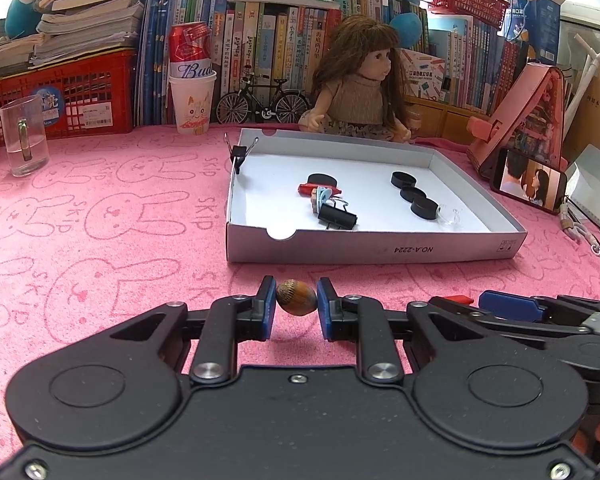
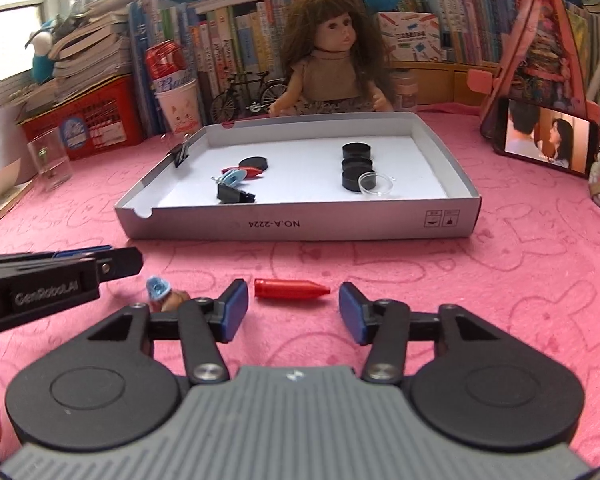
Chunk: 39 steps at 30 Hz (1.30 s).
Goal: Organize rigid objects
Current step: 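Grasp the red crayon with the right tool while the left tool holds the acorn, then carry acorn and crayon into the white tray and open both tools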
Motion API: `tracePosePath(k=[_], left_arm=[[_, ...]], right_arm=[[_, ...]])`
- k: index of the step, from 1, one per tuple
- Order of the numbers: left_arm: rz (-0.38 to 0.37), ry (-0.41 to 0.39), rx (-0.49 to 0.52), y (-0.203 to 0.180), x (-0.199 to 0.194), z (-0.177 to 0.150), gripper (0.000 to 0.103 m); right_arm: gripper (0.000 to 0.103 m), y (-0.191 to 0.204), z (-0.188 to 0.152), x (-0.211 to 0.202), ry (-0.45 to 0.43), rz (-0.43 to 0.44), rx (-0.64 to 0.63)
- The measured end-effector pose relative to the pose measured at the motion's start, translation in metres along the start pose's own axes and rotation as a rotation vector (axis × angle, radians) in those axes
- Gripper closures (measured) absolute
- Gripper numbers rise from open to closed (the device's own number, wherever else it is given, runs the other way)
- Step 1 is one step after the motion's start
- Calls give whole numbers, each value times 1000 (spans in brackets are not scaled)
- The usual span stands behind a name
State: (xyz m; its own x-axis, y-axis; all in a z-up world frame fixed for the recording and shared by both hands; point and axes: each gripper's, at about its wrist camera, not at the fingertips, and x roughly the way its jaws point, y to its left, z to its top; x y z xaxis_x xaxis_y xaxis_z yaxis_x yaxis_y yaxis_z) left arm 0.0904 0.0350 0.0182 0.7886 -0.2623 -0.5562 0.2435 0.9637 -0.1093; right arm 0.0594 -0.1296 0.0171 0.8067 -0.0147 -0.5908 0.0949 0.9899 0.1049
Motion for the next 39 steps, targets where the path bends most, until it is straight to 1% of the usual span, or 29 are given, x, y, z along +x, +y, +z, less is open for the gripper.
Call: tracePosePath(k=[4,6,8,13,21,30,34,39], left_arm=[[-4,-2,-4,-1,1,1,82],[-7,-2,-4,-2,1,2,82],[-9,-2,-1,-3,2,2,82],[-17,-2,-4,-5,2,4,82],[-26,-17,1,-11,4,15,82],[-34,-46,1,-19,13,39,82],[-36,-37,-18,-19,24,50,82],[-40,-13,-45,-17,40,58,82]], right_arm=[[33,7,-1,6,-5,-43,-24],[34,7,-2,6,-12,-45,-31],[54,6,-3,4,-16,-46,-34],[55,1,-1,3,-13,-9,-33],[55,-7,11,-5,-51,-1,-27],[54,-21,34,-6,-92,-3,-12],[54,-28,44,-3,-105,-9,-9],[54,-38,54,7,-98,-15,0]])
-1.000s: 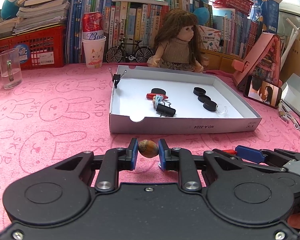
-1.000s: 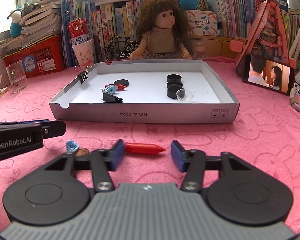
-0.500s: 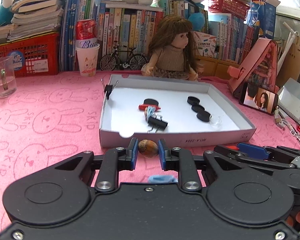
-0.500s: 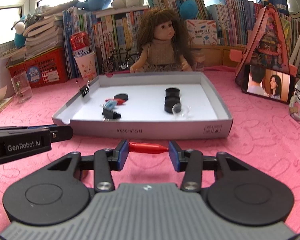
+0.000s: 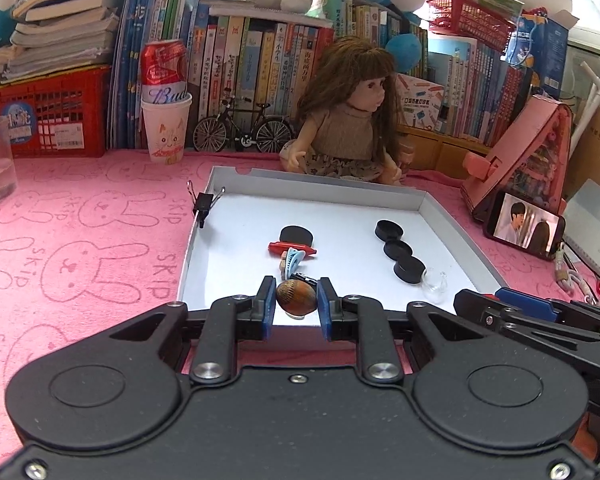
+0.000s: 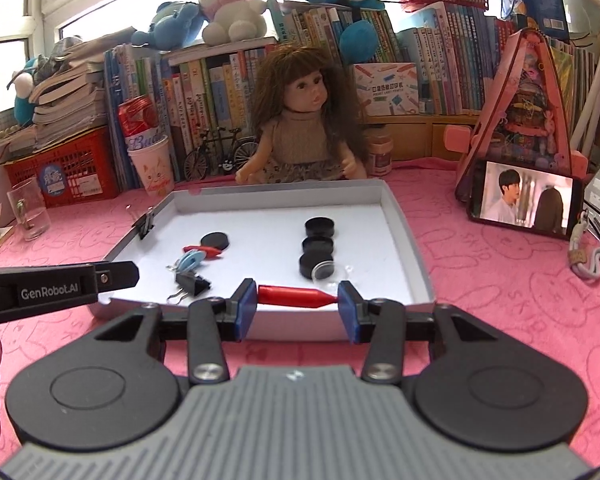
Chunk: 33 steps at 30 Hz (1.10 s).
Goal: Organize rigid objects
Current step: 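Carry acorn and crayon into the white tray and open both tools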
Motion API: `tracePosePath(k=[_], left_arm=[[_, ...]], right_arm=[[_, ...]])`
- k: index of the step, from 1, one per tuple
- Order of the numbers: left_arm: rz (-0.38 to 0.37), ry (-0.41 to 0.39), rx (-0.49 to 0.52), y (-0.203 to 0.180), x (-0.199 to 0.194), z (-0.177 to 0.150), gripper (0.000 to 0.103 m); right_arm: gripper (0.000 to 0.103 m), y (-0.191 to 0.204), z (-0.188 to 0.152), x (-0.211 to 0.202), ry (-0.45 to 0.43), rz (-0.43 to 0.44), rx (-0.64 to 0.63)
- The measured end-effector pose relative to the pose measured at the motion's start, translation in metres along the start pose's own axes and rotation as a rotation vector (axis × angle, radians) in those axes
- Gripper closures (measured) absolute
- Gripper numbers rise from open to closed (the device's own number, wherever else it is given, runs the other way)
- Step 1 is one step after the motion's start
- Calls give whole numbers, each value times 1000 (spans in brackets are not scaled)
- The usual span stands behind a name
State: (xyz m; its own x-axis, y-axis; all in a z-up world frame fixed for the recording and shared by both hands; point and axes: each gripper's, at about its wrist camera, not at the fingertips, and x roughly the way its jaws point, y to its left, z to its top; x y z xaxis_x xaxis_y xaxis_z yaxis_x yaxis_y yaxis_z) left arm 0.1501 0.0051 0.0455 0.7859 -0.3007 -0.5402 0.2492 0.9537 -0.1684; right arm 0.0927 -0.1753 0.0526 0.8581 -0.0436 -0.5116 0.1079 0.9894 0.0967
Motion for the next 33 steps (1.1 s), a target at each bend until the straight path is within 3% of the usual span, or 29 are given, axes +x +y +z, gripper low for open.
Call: tracePosePath(k=[10,33], left_arm=[[-1,28,18,-6,26,7,82],[34,70,10,-2,56,6,82]], right_arm=[[54,-18,6,20,8,-2,9],[54,-18,4,56,83,9,-4]])
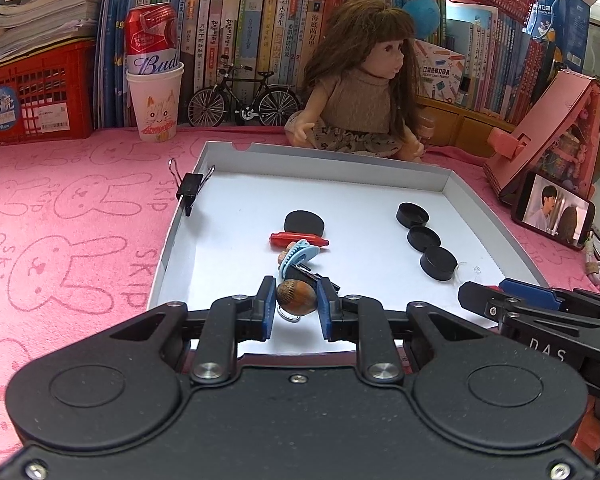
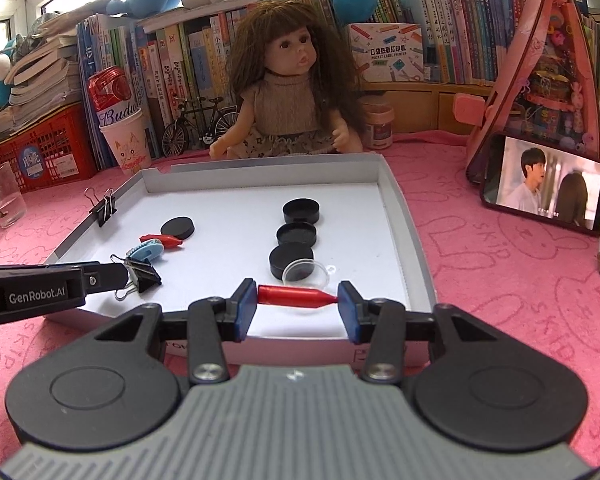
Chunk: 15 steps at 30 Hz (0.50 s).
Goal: Organize rigid objects
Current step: 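Carry acorn and crayon into the white tray and open both tools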
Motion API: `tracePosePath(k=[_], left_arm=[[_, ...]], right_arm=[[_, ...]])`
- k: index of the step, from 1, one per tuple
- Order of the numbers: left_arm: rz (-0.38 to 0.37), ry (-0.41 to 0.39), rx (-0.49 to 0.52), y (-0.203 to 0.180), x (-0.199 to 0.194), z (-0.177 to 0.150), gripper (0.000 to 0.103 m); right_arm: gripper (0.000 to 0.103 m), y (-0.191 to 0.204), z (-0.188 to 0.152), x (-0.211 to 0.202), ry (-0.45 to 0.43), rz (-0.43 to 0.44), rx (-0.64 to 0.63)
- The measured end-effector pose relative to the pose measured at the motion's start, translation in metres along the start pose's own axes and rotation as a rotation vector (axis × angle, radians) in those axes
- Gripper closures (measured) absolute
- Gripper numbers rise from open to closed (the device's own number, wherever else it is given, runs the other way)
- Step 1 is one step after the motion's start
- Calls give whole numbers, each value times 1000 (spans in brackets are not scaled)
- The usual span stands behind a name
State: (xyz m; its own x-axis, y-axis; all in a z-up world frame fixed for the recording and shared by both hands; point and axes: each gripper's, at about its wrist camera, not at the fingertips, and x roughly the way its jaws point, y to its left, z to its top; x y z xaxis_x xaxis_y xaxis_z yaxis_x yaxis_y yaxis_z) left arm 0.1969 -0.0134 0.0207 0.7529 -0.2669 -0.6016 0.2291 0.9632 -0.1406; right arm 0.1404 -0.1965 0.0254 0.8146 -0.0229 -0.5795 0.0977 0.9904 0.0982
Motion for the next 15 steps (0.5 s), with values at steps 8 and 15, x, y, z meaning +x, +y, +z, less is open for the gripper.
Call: tracePosePath(k=[8,15], left_arm=[[1,-1,5,-2,1,-2,82],[7,-13,8,-2,-3,-2,72]], right_arm=[[54,2,0,2,-4,3,-8],[41,0,0,3,-11,10,8]])
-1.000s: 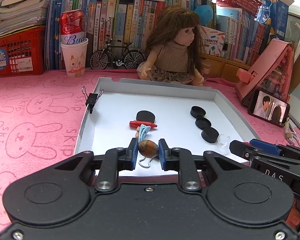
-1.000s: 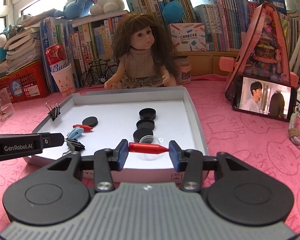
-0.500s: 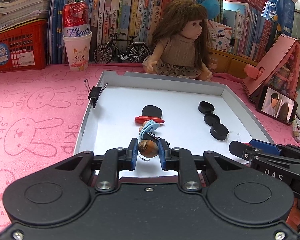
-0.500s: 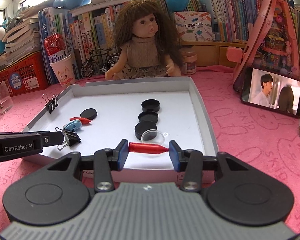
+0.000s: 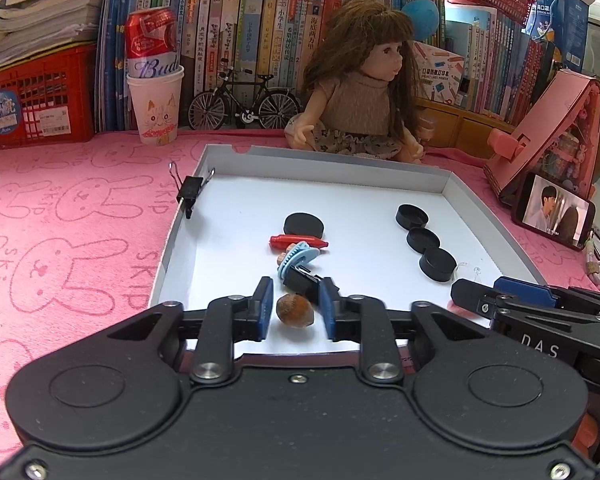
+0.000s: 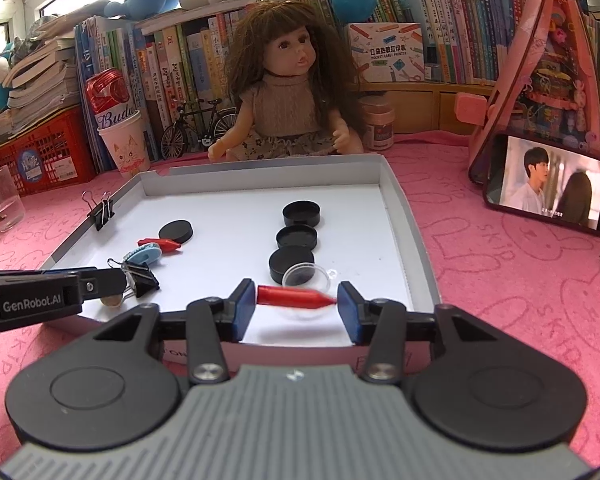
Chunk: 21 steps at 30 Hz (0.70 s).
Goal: Organize rigid objects
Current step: 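Carry acorn and crayon into the white tray and open both tools, then grasp the blue clip with the left tool while the right tool grasps a second acorn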
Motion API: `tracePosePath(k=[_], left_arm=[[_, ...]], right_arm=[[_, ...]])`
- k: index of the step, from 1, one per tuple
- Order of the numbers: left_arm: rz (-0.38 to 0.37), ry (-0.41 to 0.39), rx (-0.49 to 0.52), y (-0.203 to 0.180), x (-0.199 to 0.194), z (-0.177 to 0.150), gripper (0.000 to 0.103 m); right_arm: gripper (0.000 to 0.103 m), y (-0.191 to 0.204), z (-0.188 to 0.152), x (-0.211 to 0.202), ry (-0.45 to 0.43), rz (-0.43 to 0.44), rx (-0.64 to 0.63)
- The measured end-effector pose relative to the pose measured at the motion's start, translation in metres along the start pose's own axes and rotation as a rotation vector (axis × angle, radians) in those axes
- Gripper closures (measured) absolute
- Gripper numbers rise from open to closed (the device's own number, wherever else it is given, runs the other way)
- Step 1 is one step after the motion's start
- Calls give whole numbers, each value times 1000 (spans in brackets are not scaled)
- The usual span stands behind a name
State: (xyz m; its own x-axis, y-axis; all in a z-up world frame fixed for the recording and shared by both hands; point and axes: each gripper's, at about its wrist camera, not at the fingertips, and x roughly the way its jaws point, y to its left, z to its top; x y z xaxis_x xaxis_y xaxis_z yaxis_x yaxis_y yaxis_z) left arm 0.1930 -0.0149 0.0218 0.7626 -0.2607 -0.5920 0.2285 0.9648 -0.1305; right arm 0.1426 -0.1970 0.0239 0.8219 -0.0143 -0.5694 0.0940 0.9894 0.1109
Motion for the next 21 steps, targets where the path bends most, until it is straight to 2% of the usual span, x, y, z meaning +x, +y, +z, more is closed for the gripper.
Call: tracePosePath(k=[1,9,14,21], left_arm=[[0,-4,1,0,-2,0,67],[-18,-31,18,-2,-20,-1,55],[-21,-44,32,-2,-34,-2,51],[-38,-64,40,2,-57,-9,49]], right_arm=[[39,0,0,0,-1,3,1],[29,1,1,-11,-24,12,-2],[22,4,1,-23,-44,24,-15],[19,8,-1,-40,-61,61,-13]])
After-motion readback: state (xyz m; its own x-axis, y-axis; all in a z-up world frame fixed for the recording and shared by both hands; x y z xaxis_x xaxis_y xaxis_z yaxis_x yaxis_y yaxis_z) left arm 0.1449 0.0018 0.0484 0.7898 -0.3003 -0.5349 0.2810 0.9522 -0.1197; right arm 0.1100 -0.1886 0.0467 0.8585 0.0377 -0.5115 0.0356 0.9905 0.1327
